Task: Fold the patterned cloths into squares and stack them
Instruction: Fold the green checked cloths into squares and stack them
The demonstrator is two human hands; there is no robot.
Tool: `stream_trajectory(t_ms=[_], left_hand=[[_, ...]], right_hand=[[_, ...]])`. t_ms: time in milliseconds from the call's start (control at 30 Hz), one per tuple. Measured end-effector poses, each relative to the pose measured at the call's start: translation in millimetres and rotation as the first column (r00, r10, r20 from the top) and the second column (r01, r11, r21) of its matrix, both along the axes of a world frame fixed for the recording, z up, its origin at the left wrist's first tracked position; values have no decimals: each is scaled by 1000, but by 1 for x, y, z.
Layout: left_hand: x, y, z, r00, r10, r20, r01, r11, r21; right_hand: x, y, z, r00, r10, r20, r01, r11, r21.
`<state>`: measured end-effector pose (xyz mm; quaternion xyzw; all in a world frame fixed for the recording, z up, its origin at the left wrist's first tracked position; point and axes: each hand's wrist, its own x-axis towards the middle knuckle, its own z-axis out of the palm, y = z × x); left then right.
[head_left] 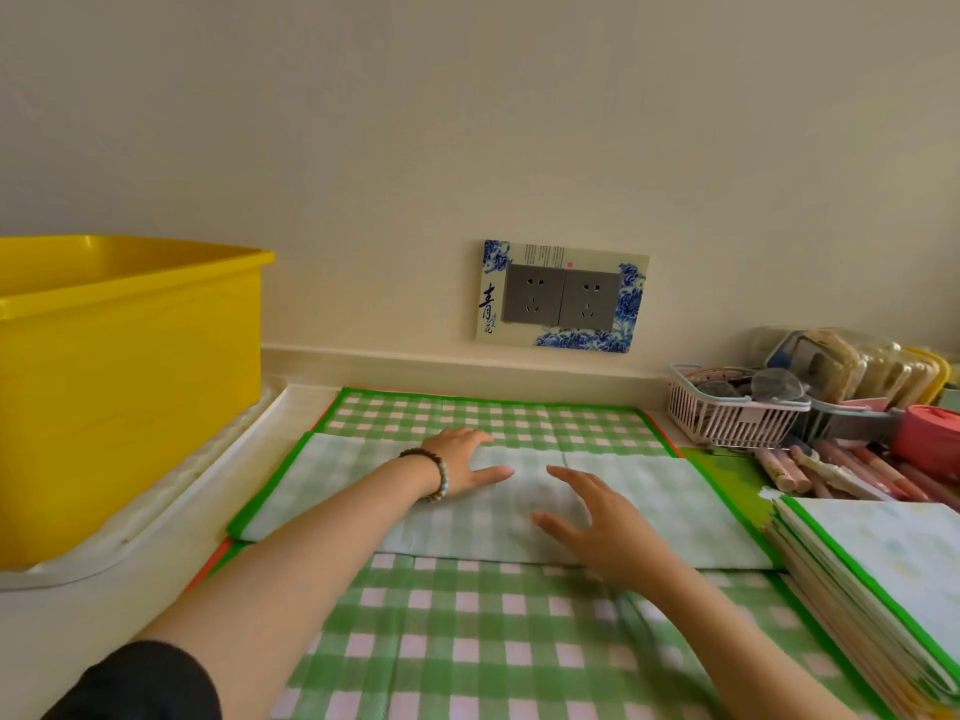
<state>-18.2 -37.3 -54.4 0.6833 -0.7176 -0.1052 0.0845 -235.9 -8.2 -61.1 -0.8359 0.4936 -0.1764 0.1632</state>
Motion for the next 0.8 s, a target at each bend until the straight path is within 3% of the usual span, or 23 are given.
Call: stream_trajectory(t_ms=[167,433,633,733,800], left_hand=[[-5,-24,-1,998,5,69,-6,1000,21],[-13,-35,19,993,-28,111,12,990,140],[0,-18,22,974,-133,-185,128,991,-39],[8,1,22,927,-150,-343,85,977,-196],[12,14,21,890,-144,-432,10,955,-298]], right_hand=[[-22,-25,-2,984,-177,2,176,982,64],[-21,-29,-7,987,-159,27,158,986,56],[-21,-28,-5,949,-213,232,205,977,59],[-21,-27,-1,882,-246,402,239,969,68],[-19,-24,2,801,-278,531,229,961,157]])
